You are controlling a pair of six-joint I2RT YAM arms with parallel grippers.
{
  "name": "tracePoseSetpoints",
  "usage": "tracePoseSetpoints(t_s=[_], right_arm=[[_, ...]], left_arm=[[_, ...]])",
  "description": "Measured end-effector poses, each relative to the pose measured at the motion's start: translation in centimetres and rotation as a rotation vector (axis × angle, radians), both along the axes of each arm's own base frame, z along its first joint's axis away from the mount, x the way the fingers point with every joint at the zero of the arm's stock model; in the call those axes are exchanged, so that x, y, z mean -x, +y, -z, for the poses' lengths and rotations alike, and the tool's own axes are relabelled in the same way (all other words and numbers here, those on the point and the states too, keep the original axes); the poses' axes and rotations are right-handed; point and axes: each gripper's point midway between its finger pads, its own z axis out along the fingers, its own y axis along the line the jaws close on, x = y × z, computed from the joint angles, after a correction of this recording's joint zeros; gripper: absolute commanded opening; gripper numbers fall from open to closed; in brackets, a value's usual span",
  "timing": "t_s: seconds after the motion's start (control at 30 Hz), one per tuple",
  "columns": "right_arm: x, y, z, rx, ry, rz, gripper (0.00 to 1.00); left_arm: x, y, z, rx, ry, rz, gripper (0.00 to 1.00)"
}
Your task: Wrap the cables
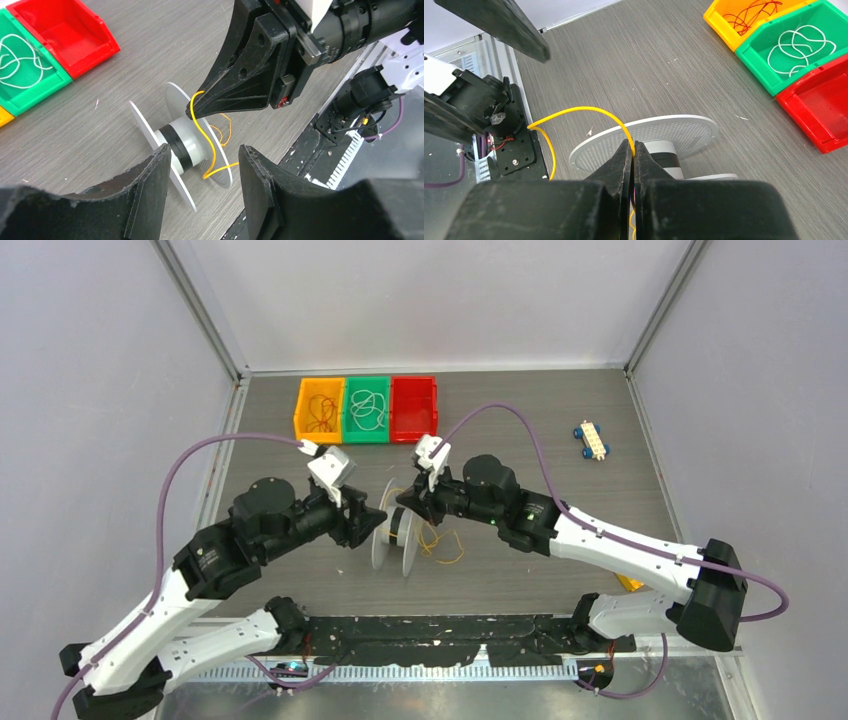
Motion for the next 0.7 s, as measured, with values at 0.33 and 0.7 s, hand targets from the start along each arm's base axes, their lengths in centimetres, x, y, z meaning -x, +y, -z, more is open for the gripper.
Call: tracePoseSetpoints(t_s=[0.33, 0.7], right_arm=[[0.6, 0.4, -0.1, 0.0, -0.003, -0.009, 0.05], [0.2, 0.1, 0.0, 0.001, -0.006, 0.028, 0.05]], left_arm=[[-0.8, -1.1, 2.4, -0.078, 0.038, 0.011, 0.17], [-1.2, -1.3, 3.8, -0.054, 0.06, -0.019, 0.0]])
